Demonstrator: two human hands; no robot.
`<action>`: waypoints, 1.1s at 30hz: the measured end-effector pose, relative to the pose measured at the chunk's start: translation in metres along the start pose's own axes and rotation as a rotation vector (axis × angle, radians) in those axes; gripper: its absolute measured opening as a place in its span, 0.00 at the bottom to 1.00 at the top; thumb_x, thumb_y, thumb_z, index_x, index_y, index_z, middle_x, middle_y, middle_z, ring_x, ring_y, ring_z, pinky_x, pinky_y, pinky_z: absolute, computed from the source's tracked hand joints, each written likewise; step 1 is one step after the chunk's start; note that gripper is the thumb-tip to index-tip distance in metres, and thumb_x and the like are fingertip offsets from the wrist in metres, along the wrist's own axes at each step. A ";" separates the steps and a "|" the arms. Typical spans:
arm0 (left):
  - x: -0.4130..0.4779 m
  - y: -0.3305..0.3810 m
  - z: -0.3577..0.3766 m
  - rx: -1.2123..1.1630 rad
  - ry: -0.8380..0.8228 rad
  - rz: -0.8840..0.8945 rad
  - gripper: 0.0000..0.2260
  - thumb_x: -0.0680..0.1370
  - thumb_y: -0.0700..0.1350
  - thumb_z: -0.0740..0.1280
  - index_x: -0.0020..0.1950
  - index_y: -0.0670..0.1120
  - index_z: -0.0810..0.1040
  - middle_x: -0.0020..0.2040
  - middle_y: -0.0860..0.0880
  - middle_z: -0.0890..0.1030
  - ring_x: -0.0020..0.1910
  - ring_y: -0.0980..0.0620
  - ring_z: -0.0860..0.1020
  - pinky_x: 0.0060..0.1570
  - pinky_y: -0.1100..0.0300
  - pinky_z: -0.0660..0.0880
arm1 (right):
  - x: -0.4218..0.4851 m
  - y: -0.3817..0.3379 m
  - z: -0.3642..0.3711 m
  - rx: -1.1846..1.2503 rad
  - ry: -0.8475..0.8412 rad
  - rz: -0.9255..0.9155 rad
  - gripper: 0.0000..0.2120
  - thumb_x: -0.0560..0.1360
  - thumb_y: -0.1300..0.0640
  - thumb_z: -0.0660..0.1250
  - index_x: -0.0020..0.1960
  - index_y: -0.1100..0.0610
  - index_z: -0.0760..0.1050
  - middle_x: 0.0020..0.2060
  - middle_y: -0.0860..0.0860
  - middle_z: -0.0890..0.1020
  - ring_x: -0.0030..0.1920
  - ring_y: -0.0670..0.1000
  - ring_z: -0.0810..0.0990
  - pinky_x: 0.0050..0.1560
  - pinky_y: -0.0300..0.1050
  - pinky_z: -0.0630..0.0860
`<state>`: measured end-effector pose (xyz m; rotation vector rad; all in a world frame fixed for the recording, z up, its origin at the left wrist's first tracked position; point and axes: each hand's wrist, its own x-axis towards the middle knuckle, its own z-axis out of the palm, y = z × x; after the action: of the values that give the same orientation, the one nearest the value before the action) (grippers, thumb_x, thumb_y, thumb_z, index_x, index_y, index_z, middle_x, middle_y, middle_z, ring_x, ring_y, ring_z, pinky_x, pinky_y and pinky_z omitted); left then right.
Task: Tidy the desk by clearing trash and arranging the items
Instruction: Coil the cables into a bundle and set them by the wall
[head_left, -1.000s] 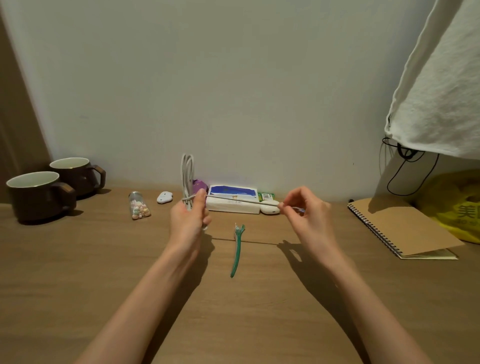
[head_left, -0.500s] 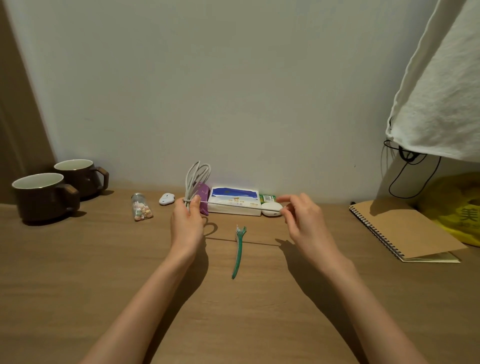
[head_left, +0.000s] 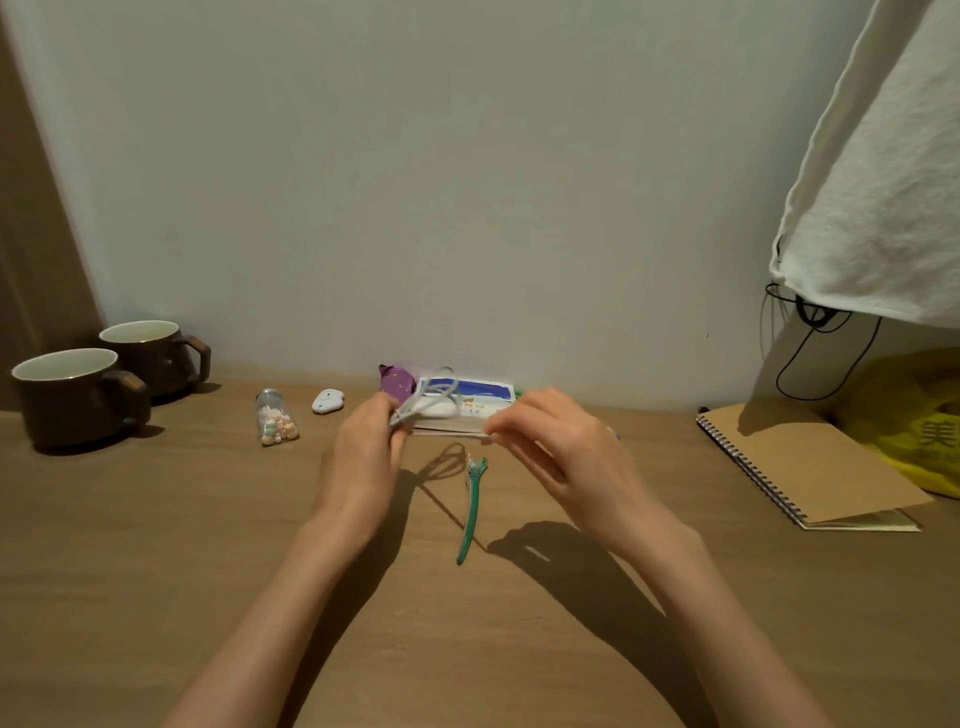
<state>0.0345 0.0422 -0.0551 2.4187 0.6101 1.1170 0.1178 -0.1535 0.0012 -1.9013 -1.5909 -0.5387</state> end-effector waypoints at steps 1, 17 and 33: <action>-0.002 0.005 0.000 -0.001 -0.043 0.084 0.01 0.77 0.41 0.65 0.47 0.46 0.73 0.41 0.52 0.74 0.38 0.51 0.74 0.34 0.58 0.70 | 0.003 -0.002 -0.001 0.007 0.063 -0.035 0.11 0.79 0.49 0.58 0.53 0.51 0.77 0.45 0.45 0.77 0.46 0.43 0.73 0.38 0.41 0.73; -0.018 0.077 -0.027 -0.719 -0.619 0.215 0.06 0.74 0.41 0.68 0.45 0.53 0.78 0.36 0.58 0.78 0.33 0.62 0.72 0.33 0.70 0.69 | 0.004 0.048 -0.024 0.280 0.136 0.521 0.05 0.73 0.55 0.71 0.47 0.53 0.85 0.37 0.47 0.84 0.39 0.48 0.81 0.41 0.46 0.77; -0.002 0.022 -0.006 -0.165 -0.146 -0.118 0.03 0.80 0.42 0.59 0.48 0.44 0.71 0.43 0.47 0.75 0.39 0.50 0.72 0.36 0.56 0.67 | -0.003 -0.003 0.015 -0.302 -0.060 0.011 0.07 0.75 0.52 0.68 0.51 0.48 0.82 0.42 0.45 0.82 0.44 0.48 0.75 0.45 0.41 0.64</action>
<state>0.0335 0.0241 -0.0411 2.2680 0.5813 0.8969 0.1128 -0.1453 -0.0117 -2.1627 -1.6085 -0.7605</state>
